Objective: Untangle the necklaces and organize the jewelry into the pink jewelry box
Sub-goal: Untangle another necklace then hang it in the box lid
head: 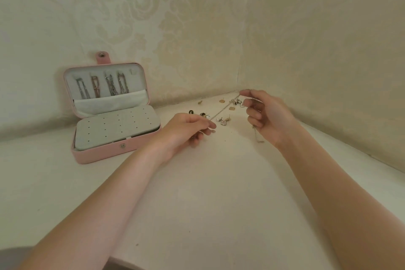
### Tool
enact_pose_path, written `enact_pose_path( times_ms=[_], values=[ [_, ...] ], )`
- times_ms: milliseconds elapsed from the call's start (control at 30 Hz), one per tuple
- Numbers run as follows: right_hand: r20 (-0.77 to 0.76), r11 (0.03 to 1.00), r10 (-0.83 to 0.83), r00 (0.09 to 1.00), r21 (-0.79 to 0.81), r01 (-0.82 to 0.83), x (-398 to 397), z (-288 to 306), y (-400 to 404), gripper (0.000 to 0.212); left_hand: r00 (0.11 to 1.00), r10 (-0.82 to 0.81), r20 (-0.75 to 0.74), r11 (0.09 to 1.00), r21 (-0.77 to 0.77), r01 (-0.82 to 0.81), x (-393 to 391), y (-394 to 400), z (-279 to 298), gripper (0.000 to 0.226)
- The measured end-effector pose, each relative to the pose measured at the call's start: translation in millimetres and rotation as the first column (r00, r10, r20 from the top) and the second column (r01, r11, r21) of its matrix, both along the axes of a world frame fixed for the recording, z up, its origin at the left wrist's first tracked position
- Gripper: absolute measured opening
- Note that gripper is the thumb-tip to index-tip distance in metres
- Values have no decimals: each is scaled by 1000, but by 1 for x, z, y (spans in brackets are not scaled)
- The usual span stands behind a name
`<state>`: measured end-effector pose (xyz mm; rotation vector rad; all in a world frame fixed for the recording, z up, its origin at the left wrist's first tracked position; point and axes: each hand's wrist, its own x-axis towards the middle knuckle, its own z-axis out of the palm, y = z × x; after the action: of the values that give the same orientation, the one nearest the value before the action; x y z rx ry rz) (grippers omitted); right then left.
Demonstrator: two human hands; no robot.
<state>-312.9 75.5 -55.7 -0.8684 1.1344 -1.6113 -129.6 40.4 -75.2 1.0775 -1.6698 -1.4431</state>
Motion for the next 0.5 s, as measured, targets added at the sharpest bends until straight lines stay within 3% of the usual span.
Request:
enact_pose_path(
  times_ms=[167,267,367,500],
  values=[
    [-61,991,-132,989,-11,131,-5,2,0,21,987,133,-85,989,77,-127,3,-7,0,16],
    [-239,978,-206,949,-13,209,-4,0,0,24,966,169,-196,977,162,-138,5,-10,0,18],
    [-475,976,-208,855,-41,214,1,-6,-2,27,952,147,-268,979,178,-101,5,-9,1,21],
    [-774,996,-84,628,-42,81,6,-10,-5,24,979,136,-150,990,-6,-138,3,-8,-3,20]
  ],
)
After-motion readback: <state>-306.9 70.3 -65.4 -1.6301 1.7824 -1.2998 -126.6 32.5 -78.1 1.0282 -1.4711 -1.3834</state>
